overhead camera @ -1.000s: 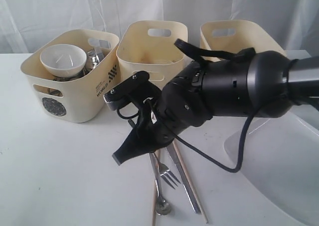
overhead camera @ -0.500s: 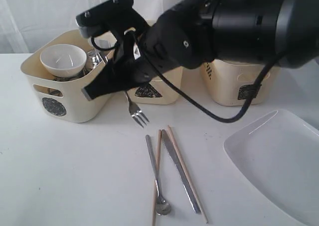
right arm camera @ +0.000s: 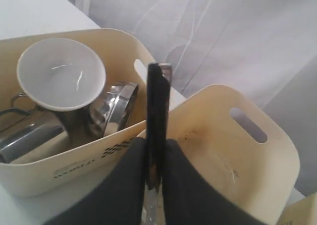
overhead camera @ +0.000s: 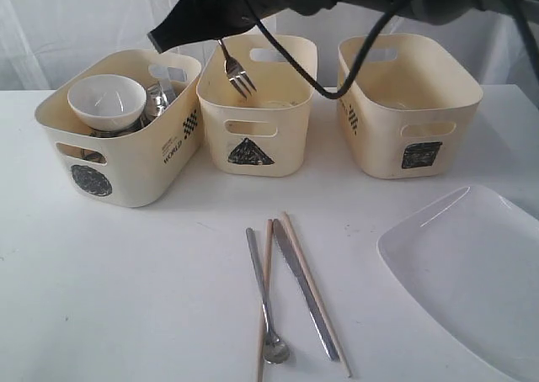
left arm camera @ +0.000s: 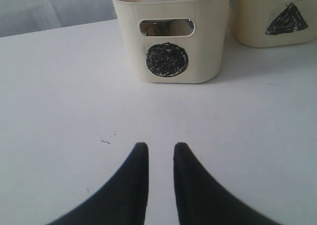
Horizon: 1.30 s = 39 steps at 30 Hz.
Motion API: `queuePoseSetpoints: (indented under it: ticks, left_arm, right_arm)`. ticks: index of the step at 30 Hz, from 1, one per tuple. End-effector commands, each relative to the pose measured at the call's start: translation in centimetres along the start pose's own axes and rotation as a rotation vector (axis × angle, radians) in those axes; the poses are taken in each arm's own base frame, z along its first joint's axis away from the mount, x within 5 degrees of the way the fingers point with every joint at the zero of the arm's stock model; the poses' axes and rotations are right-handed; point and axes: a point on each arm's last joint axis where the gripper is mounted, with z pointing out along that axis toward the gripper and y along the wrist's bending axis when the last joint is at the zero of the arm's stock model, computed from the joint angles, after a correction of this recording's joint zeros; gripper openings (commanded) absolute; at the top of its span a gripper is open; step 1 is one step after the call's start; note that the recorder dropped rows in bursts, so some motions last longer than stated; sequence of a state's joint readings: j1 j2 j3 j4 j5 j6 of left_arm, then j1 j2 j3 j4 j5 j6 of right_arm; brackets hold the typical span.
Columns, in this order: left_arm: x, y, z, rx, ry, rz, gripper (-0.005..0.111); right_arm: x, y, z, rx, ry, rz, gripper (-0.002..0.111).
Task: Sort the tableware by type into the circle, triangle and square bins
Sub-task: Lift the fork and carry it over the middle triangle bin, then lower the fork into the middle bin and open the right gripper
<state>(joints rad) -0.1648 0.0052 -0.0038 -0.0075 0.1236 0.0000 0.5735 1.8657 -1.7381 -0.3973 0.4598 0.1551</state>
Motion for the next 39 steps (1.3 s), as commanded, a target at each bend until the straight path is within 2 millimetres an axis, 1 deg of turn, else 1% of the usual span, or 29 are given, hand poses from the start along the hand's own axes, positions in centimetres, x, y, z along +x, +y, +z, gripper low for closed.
queuePoseSetpoints:
  ticks: [1,2,4,8,9,12,13,19,22,25,31,39]
  left_arm:
    - [0.1,0.0,0.0,-0.001,0.003,-0.009,0.025]
    - [0.1,0.0,0.0,-0.001,0.003,-0.009,0.025]
    - [0.1,0.0,0.0,-0.001,0.003,-0.009,0.025]
    - [0.1,0.0,0.0,-0.001,0.003,-0.009,0.025]
    - [0.1,0.0,0.0,-0.001,0.003,-0.009,0.025]
    - [0.1,0.0,0.0,-0.001,0.003,-0.009,0.025]
    - [0.1,0.0,0.0,-0.001,0.003,-0.009,0.025]
    - [0.1,0.0,0.0,-0.001,0.003,-0.009,0.025]
    - [0.1,0.0,0.0,-0.001,0.003,-0.009,0.025]
    - [0.1,0.0,0.0,-0.001,0.003,-0.009,0.025]
    - [0.1,0.0,0.0,-0.001,0.003,-0.009,0.025]
    - [0.1,0.0,0.0,-0.001,0.003,-0.009,0.025]
  right_arm:
    - [0.2,-2.3,2.8,0.056,0.001,0.027,0.0]
    - [0.1,-3.1,3.3,0.073,-0.004,0.035,0.0]
    - [0.1,-4.0,3.7,0.09,-0.007,0.044,0.0]
    - [0.3,-5.6,3.8,0.114,-0.022,0.068,0.0]
    - [0.4,-6.3,3.8,0.127,-0.024,0.076,0.0]
    - [1.2,-7.4,4.5,0.145,-0.013,0.111,0.0]
    - [1.7,-7.7,5.0,0.147,-0.006,0.119,0.0]
    - [3.3,-8.3,7.0,0.151,-0.003,0.125,0.0]
    - [3.7,-8.8,7.6,0.157,-0.017,0.161,0.0]
    - [3.7,-9.3,7.9,0.164,-0.034,0.179,0.0]
    - [3.6,-9.2,8.4,0.149,-0.069,0.196,0.0]
    - [4.4,-8.9,9.3,0.137,-0.046,0.224,0.0]
